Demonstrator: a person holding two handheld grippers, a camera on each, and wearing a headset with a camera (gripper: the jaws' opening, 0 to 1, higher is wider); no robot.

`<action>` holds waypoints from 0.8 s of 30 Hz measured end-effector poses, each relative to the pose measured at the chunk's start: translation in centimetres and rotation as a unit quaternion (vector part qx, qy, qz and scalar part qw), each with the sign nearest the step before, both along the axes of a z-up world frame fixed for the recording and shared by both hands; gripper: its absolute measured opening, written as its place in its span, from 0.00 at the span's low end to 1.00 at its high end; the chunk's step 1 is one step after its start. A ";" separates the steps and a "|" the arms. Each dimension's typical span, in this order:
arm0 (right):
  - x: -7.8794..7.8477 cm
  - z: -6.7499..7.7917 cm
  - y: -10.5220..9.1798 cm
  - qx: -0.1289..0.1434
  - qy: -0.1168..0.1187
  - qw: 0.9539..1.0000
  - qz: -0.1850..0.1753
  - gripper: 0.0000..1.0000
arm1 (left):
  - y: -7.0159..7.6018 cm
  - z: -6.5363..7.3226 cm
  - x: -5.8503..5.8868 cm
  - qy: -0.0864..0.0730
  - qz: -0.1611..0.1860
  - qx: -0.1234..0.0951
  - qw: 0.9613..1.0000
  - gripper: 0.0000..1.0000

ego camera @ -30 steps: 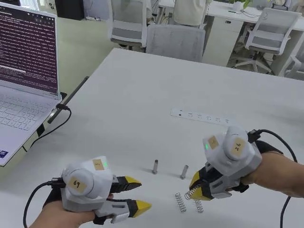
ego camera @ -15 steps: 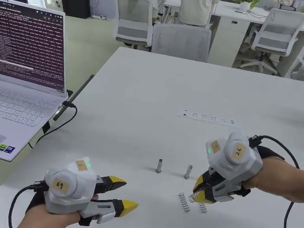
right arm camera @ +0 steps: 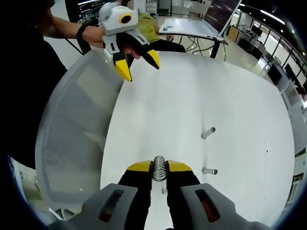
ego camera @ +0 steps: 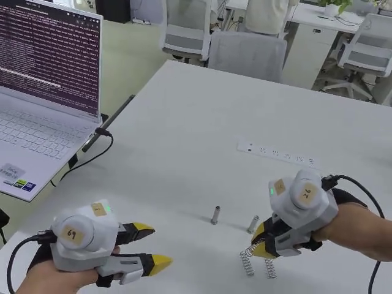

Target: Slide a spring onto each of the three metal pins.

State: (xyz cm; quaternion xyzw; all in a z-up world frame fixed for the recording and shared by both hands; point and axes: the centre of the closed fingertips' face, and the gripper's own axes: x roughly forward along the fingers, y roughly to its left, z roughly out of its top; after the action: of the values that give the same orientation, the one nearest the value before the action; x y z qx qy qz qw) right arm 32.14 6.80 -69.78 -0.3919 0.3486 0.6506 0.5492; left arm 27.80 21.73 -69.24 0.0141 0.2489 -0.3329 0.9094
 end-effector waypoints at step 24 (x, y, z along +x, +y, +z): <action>2.0 -1.1 3.5 -0.009 0.001 1.000 0.015 0.08 | 1.5 -0.2 -0.4 0.004 0.027 -0.012 1.000 0.37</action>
State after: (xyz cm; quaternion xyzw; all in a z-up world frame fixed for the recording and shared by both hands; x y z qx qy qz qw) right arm 34.16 10.30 -70.87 -0.4012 0.3487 0.6565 0.5352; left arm 27.35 23.26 -69.47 -0.0051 0.2489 -0.3109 0.9173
